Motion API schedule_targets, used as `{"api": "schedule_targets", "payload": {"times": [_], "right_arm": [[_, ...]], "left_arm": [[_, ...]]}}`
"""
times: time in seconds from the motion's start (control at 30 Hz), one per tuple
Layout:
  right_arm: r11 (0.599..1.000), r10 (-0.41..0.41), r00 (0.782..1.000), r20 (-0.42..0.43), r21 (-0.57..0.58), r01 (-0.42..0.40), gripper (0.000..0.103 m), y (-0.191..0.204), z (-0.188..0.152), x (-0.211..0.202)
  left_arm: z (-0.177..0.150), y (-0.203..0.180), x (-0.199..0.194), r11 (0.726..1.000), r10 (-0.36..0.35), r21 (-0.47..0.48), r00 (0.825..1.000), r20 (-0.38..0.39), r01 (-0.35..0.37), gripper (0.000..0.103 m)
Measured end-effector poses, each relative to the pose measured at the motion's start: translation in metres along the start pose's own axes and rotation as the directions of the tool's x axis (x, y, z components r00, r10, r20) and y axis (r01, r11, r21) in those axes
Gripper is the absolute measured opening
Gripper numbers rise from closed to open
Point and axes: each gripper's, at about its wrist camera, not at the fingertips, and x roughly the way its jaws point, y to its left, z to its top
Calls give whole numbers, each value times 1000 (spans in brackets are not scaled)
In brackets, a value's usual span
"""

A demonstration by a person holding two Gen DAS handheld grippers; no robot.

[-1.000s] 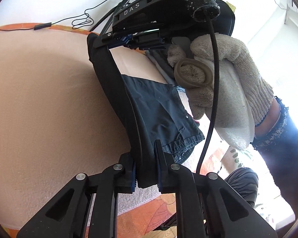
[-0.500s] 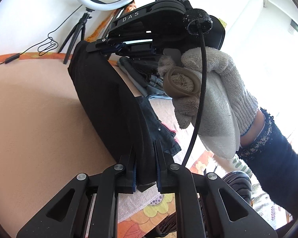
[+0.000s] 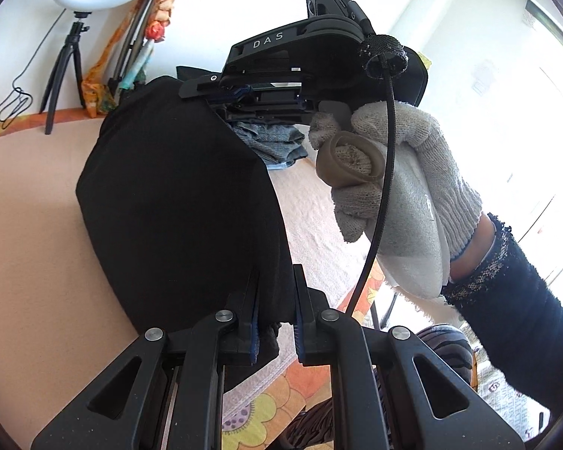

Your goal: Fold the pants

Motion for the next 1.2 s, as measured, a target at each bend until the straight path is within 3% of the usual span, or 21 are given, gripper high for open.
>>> {"api": "schedule_targets", "payload": {"times": [0.33, 0.67, 0.93, 1.2], "right_arm": [[998, -24, 1000, -5, 50, 25, 4, -68, -3, -1], [989, -36, 998, -42, 139, 41, 4, -131, -23, 33], [989, -93, 993, -76, 108, 101, 4, -147, -29, 44], [988, -138, 987, -82, 55, 143, 8, -145, -34, 49]], "left_arm": [[10, -11, 58, 1000, -12, 0, 997, -78, 12, 12], [-1, -12, 108, 999, 30, 26, 986, -165, -27, 12], [-5, -20, 121, 997, 56, 69, 981, -187, -43, 12], [-11, -43, 123, 990, 66, 140, 973, -221, -36, 34]]}}
